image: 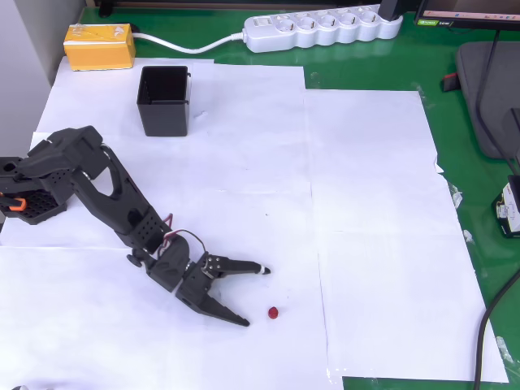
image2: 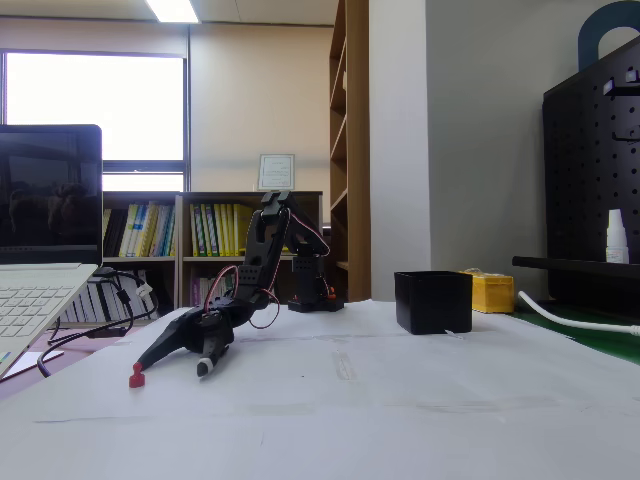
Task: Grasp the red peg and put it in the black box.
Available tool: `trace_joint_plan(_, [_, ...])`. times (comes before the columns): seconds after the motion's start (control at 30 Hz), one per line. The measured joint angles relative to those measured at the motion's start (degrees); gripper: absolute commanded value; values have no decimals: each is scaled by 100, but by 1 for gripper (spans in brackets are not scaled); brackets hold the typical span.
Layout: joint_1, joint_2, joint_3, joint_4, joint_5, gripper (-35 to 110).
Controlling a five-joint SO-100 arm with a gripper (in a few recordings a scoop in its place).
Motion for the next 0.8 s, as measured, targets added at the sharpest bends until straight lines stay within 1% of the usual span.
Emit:
trace_joint_plan(0.27, [-26,158,606,510,-44,41])
trace_joint_plan(0.8, [-202,378,1187,914,-97,41])
